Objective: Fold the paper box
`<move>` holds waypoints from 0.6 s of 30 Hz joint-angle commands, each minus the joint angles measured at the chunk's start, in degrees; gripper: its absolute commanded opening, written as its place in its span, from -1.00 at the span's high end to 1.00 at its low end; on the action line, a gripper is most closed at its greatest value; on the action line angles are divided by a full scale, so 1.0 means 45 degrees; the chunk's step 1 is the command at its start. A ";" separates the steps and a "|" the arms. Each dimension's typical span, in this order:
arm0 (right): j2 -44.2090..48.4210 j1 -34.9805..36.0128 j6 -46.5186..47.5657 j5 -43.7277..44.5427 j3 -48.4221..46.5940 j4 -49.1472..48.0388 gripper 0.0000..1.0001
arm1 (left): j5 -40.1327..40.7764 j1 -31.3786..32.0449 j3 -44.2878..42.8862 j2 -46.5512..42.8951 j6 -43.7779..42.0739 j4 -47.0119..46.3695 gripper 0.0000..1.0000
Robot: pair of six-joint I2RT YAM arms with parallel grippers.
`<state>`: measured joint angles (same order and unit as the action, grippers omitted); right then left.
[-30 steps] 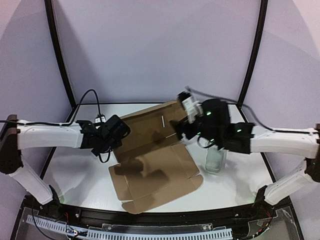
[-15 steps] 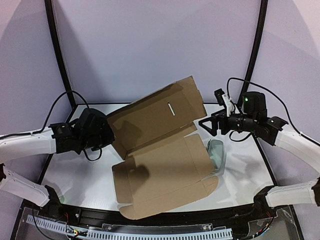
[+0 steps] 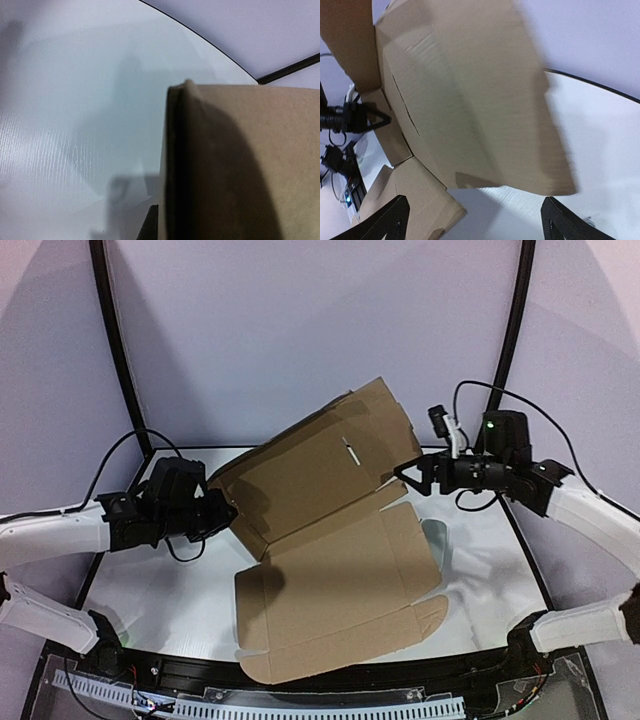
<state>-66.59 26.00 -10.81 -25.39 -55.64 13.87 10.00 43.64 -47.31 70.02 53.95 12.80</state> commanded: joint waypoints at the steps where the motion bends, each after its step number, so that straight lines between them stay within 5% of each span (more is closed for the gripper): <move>1: 0.1811 -0.0226 -0.1048 0.1231 0.0811 0.0075 -0.92 | -0.0371 -0.0214 0.0914 -0.0687 0.0714 -0.1819 0.98; 11: 0.1978 -0.0290 -0.2762 -0.2084 0.1419 -0.2439 -0.87 | -0.1150 -0.0249 0.1409 -0.0562 0.0690 -0.3661 0.98; 18: 0.1449 -0.0289 -0.2914 -0.2104 0.1276 -0.4165 -0.71 | -0.2118 -0.0255 0.1577 -0.0101 0.0748 -0.4771 0.98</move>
<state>-59.40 25.06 -22.02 -32.49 -50.11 4.08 4.29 42.85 -40.86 69.04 56.38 -3.36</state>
